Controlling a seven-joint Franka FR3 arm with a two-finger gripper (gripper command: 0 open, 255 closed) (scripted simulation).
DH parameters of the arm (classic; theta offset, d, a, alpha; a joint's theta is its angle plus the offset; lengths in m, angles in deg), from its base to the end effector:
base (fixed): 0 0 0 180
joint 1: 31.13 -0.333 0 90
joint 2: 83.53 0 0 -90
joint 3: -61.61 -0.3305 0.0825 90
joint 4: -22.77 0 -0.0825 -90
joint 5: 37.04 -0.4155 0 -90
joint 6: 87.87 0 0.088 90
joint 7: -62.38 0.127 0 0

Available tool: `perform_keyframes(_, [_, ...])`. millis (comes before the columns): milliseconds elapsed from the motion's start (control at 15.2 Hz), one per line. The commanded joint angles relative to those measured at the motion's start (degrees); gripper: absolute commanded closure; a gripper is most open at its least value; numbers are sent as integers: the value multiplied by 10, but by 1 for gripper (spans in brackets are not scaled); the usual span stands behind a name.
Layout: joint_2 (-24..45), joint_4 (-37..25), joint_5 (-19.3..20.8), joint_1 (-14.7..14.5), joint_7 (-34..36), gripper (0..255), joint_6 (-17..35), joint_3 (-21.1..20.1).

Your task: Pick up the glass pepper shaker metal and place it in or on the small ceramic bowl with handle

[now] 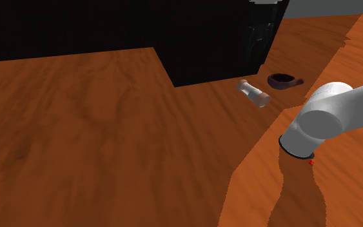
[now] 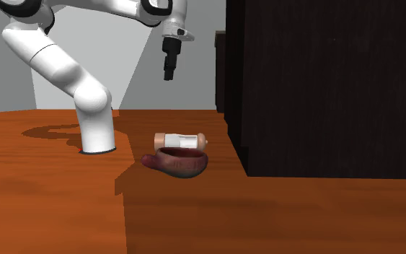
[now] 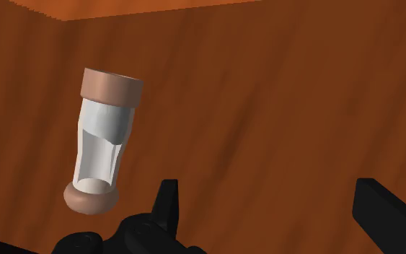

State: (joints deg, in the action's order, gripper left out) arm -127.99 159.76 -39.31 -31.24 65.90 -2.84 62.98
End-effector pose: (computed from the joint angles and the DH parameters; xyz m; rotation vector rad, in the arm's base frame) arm 0.3168 -0.0032 0.5535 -3.0794 0.1150 0.2042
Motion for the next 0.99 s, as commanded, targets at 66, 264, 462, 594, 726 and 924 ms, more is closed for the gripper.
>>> perform_keyframes(66, [2, 14, 7, 5, -3, 0, 14, 5])
perform_keyframes(264, [14, 52, 27, 20, -13, 0, 58, 22])
perform_keyframes(462, [32, 85, 49, 36, -22, 0, 104, 39])
perform_keyframes(594, [47, 104, 63, 48, -28, 0, 137, 51])
perform_keyframes(726, [66, 120, 78, 59, -33, 0, 170, 64])
perform_keyframes(924, [101, 141, 100, 78, -40, 0, 221, 84])
